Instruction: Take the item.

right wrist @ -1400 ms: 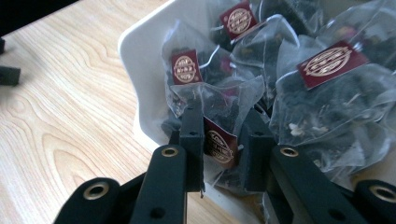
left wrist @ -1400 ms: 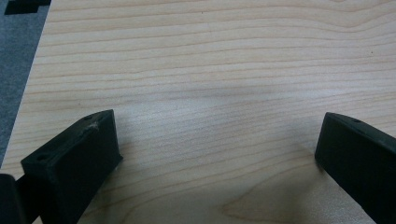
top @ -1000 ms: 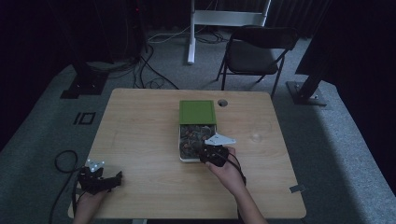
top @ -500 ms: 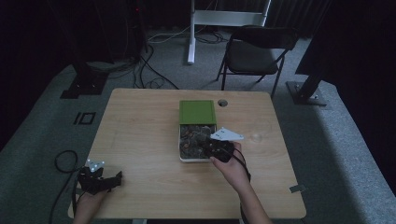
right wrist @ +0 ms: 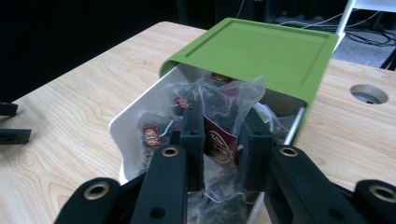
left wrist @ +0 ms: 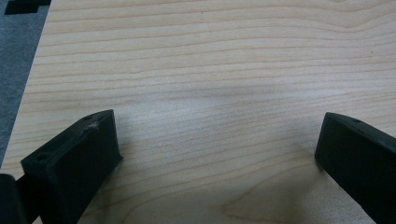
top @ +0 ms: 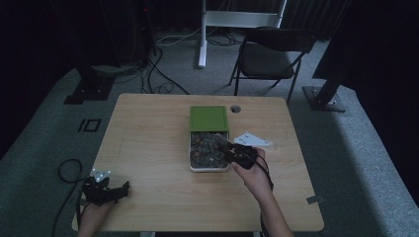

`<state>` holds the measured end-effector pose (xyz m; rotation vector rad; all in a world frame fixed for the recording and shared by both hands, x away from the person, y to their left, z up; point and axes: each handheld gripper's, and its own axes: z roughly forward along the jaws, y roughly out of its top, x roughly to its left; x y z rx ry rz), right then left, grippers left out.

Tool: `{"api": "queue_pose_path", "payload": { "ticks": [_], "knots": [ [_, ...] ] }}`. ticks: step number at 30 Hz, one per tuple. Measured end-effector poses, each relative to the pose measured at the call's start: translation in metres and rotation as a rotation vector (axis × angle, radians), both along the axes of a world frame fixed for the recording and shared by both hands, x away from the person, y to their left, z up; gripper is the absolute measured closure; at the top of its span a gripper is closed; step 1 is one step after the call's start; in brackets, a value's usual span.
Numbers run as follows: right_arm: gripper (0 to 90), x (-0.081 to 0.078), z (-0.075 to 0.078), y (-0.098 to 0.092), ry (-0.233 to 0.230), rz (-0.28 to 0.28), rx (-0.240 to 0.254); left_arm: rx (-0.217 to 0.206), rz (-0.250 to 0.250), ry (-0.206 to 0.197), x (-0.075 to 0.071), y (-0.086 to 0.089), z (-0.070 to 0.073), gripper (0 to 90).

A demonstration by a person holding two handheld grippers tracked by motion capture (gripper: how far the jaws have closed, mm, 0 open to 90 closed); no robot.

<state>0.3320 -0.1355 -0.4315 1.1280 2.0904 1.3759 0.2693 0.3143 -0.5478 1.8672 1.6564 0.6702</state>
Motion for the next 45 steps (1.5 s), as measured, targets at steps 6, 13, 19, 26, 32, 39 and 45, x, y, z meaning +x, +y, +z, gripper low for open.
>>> {"api": "queue_pose_path", "payload": {
  "ticks": [6, 13, 19, 26, 32, 39, 45],
  "knots": [
    [75.7, 0.000, 0.002, -0.012, -0.007, -0.026, 0.003, 0.000, 0.000, 0.000, 0.000, 0.000, 0.000, 0.2],
    [75.7, 0.001, 0.006, -0.029, -0.016, -0.063, 0.004, 0.000, 0.000, 0.000, 0.000, 0.000, 0.000, 0.2],
    [75.6, 0.002, 0.009, -0.047, -0.018, -0.099, 0.009, 0.000, 0.000, 0.000, 0.000, 0.000, 0.000, 0.2],
    [75.6, 0.004, 0.008, -0.065, -0.016, -0.139, 0.015, -0.001, 0.001, 0.000, 0.000, 0.000, 0.000, 0.2],
    [75.6, 0.006, 0.008, -0.074, -0.018, -0.170, 0.020, 0.000, 0.000, 0.000, 0.000, 0.000, 0.000, 0.2],
    [75.5, 0.009, 0.008, -0.091, -0.019, -0.212, 0.011, 0.000, 0.000, 0.000, 0.000, 0.000, 0.000, 0.2],
    [75.6, 0.013, 0.010, -0.102, -0.019, -0.237, 0.011, 0.000, 0.000, 0.001, 0.000, 0.000, 0.000, 0.2]
  ]
}}
